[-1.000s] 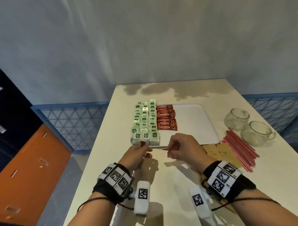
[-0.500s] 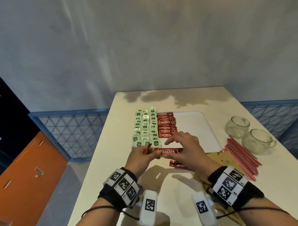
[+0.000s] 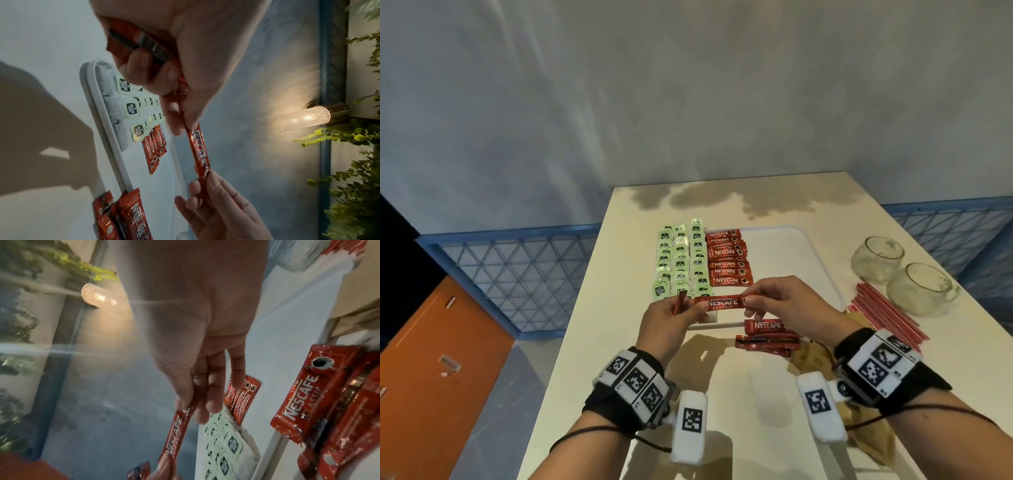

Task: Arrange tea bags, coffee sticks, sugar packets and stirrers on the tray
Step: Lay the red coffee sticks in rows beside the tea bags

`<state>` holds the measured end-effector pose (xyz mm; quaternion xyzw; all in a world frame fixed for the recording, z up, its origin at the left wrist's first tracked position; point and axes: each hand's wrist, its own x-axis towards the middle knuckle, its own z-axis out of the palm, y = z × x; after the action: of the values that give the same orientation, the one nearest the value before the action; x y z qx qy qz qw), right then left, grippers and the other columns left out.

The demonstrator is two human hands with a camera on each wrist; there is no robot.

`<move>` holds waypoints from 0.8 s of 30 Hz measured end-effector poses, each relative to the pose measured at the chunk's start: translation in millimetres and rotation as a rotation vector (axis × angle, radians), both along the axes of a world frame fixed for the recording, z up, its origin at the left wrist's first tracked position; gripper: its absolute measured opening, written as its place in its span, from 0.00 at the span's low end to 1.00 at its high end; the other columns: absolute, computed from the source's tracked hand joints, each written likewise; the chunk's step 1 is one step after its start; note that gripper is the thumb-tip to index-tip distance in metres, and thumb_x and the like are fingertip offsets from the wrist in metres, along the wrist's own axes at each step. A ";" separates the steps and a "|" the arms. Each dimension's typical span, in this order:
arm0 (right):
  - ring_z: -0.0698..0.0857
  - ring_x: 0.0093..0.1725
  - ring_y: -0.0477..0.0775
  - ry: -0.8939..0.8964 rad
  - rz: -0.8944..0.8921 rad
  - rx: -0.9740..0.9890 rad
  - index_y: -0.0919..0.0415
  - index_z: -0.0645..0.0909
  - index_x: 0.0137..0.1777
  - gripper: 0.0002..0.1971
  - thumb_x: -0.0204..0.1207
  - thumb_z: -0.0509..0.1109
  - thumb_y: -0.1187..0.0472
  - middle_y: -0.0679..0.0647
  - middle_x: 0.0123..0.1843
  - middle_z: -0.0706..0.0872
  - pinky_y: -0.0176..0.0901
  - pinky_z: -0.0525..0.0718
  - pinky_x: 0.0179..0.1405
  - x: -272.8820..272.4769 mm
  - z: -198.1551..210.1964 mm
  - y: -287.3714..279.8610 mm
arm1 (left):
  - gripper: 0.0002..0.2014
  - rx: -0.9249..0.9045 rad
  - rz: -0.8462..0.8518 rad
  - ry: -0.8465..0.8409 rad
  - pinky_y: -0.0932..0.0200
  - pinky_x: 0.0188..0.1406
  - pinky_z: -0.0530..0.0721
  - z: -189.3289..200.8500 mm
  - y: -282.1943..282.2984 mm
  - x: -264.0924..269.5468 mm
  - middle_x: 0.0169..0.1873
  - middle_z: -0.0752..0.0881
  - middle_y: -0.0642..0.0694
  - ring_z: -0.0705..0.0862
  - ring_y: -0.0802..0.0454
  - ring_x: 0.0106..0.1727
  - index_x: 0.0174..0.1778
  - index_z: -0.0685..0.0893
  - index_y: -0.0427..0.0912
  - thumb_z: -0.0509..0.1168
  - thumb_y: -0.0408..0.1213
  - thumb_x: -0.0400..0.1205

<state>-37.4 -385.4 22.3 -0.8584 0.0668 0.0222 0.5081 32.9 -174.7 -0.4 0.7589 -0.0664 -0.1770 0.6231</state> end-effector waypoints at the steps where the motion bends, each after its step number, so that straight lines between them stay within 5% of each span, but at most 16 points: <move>1: 0.89 0.39 0.44 0.014 -0.008 0.030 0.57 0.88 0.52 0.06 0.82 0.71 0.59 0.51 0.42 0.93 0.28 0.83 0.45 1.0 0.5 -1.9 | 0.07 0.012 -0.008 0.010 0.64 0.32 0.73 1.2 -1.1 1.8 0.35 0.92 0.48 0.84 0.69 0.29 0.41 0.85 0.42 0.74 0.42 0.79; 4: 0.87 0.38 0.46 0.075 -0.112 0.065 0.59 0.89 0.50 0.06 0.81 0.71 0.60 0.54 0.42 0.93 0.32 0.84 0.41 8.0 -5.1 -11.6 | 0.17 0.042 0.017 0.075 0.65 0.30 0.76 8.3 -3.8 7.3 0.47 0.91 0.47 0.86 0.63 0.36 0.59 0.81 0.44 0.70 0.50 0.80; 6: 0.83 0.36 0.46 0.145 -0.210 -0.019 0.59 0.90 0.46 0.07 0.79 0.74 0.56 0.50 0.37 0.91 0.38 0.80 0.38 15.1 -15.6 -22.8 | 0.17 0.009 0.059 0.124 0.63 0.29 0.75 12.4 -3.4 12.7 0.51 0.89 0.44 0.82 0.59 0.32 0.63 0.78 0.40 0.61 0.48 0.86; 9: 0.85 0.39 0.51 0.278 -0.312 -0.093 0.61 0.90 0.42 0.10 0.77 0.76 0.54 0.52 0.38 0.91 0.40 0.78 0.37 26.6 -34.9 -39.7 | 0.14 -0.035 0.085 0.157 0.65 0.21 0.74 12.8 -0.2 17.9 0.53 0.88 0.39 0.77 0.56 0.28 0.64 0.74 0.34 0.51 0.39 0.89; 12: 0.89 0.43 0.55 0.348 -0.400 -0.080 0.61 0.90 0.41 0.08 0.74 0.79 0.56 0.55 0.40 0.92 0.43 0.84 0.39 42.3 -49.7 -45.7 | 0.11 -0.010 0.079 0.147 0.67 0.17 0.68 5.3 3.9 24.4 0.50 0.90 0.41 0.73 0.58 0.21 0.59 0.75 0.34 0.52 0.35 0.89; 16: 0.87 0.48 0.53 0.331 -0.469 -0.093 0.61 0.85 0.39 0.08 0.69 0.83 0.64 0.56 0.46 0.89 0.47 0.88 0.51 67.6 -57.6 -41.0 | 0.09 0.018 -0.010 0.161 0.66 0.18 0.72 3.1 6.2 28.7 0.48 0.91 0.43 0.77 0.55 0.25 0.56 0.79 0.37 0.55 0.36 0.89; 18: 0.86 0.48 0.55 0.293 -0.509 -0.018 0.63 0.79 0.40 0.12 0.68 0.82 0.70 0.61 0.51 0.86 0.42 0.90 0.42 75.8 -58.3 -36.2 | 0.10 -0.040 -0.046 0.183 0.63 0.23 0.79 3.1 7.4 30.9 0.49 0.91 0.41 0.81 0.53 0.28 0.58 0.81 0.37 0.56 0.36 0.89; 21: 0.81 0.40 0.46 0.263 -0.504 -0.064 0.61 0.78 0.40 0.14 0.68 0.83 0.68 0.56 0.47 0.84 0.27 0.78 0.26 82.9 -59.1 -32.7 | 0.12 -0.040 -0.114 0.171 0.57 0.34 0.84 2.7 11.6 35.0 0.47 0.92 0.42 0.84 0.51 0.32 0.61 0.84 0.43 0.57 0.38 0.90; 24: 0.86 0.45 0.53 0.255 -0.537 -0.001 0.63 0.78 0.37 0.15 0.64 0.84 0.71 0.60 0.46 0.86 0.40 0.88 0.37 89.3 -60.7 -32.1 | 0.10 -0.010 -0.144 0.163 0.57 0.31 0.82 -0.3 17.7 37.0 0.45 0.93 0.44 0.83 0.53 0.28 0.60 0.83 0.45 0.57 0.39 0.90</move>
<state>51.9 -417.5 -38.4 -0.8006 0.3549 -0.0057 0.4828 70.0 -157.0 -0.7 0.7321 -0.0711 -0.2820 0.6160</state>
